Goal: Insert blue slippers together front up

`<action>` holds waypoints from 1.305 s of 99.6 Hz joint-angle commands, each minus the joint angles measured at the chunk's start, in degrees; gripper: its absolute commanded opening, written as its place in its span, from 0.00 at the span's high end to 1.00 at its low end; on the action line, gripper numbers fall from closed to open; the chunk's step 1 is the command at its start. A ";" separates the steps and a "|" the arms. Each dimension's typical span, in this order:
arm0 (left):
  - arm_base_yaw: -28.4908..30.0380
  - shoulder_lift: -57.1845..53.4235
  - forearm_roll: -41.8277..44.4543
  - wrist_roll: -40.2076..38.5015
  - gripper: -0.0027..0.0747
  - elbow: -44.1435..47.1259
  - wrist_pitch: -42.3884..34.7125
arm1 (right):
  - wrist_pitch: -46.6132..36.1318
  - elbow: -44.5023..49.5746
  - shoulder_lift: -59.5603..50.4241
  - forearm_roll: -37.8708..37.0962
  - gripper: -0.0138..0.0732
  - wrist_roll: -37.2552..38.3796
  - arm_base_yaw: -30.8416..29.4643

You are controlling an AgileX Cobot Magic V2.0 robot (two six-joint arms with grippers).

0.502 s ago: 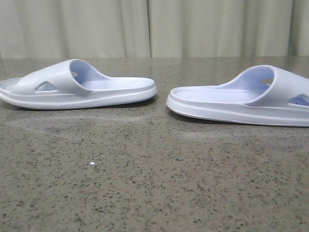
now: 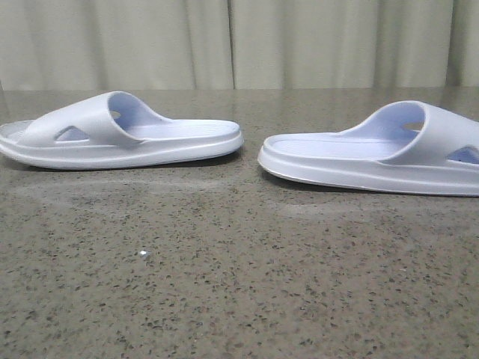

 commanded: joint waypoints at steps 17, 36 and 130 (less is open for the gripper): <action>-0.49 -1.70 -0.37 -0.43 0.94 0.45 -4.67 | -4.59 1.26 -1.24 -0.60 0.96 -0.16 -0.32; -0.49 -1.70 -0.37 -0.43 0.94 0.45 -4.78 | -4.59 1.26 -1.24 -0.60 0.96 -0.16 -0.32; -0.49 -1.70 -2.41 -0.43 0.95 0.45 -5.35 | -4.70 1.26 -1.24 -0.60 0.96 -0.16 -0.32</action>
